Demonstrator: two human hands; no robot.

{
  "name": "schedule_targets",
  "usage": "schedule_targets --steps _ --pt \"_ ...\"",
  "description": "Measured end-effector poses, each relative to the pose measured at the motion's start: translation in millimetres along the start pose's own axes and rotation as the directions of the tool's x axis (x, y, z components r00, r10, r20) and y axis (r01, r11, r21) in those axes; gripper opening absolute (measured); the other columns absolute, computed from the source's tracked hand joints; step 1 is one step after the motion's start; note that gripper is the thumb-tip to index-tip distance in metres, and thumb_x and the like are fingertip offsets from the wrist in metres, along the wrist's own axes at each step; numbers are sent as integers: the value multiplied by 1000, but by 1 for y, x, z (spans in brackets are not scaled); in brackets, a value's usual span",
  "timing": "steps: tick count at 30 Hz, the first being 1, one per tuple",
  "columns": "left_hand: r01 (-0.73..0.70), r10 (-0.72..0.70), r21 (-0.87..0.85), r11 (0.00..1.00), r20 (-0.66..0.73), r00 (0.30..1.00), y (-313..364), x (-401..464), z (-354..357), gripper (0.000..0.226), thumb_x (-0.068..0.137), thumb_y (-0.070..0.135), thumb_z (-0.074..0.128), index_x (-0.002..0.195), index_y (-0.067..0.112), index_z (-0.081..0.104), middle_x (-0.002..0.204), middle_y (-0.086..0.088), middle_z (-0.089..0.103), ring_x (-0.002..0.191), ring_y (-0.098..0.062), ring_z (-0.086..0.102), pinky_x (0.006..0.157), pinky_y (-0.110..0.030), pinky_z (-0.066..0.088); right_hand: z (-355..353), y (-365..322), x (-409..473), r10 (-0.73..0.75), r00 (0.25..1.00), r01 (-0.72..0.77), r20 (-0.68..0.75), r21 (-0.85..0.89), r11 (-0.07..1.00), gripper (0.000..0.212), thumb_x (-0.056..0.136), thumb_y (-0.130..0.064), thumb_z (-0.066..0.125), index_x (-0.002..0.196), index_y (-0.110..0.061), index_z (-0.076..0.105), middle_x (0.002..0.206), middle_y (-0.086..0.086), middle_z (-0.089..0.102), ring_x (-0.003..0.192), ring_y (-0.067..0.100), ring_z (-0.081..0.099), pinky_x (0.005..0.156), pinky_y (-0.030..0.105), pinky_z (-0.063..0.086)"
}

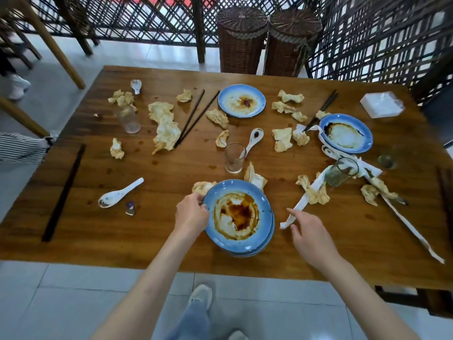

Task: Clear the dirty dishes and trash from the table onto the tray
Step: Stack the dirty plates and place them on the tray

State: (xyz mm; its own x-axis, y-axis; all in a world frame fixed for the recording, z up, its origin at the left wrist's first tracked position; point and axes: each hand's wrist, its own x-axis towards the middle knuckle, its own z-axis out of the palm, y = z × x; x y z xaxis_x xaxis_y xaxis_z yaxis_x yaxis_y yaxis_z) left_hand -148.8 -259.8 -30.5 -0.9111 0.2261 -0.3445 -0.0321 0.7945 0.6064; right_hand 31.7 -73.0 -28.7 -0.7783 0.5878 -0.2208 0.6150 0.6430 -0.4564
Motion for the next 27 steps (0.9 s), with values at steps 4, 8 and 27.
schedule_targets --steps 4,8,27 --pt "-24 19 -51 998 -102 995 -5 -7 2 21 86 15 66 106 10 69 92 3 66 80 -10 57 66 -22 45 0 -11 3 -4 999 5 -38 23 1000 38 96 -11 46 133 -18 51 127 1 56 120 16 48 97 28 43" --pt "-21 16 -33 999 -124 992 -13 -10 1 23 82 20 73 103 11 72 93 0 70 88 -14 64 71 -23 48 -2 -29 15 62 998 -65 23 183 981 43 93 -1 44 134 -14 50 128 5 58 109 20 58 94 30 48" --pt "175 -135 -195 965 205 970 4 -8 -5 33 91 11 60 123 11 60 80 10 54 68 -8 60 44 -18 50 -7 -37 41 279 888 -415 366 374 830 50 88 10 48 134 -9 48 120 7 59 101 20 58 78 34 56"
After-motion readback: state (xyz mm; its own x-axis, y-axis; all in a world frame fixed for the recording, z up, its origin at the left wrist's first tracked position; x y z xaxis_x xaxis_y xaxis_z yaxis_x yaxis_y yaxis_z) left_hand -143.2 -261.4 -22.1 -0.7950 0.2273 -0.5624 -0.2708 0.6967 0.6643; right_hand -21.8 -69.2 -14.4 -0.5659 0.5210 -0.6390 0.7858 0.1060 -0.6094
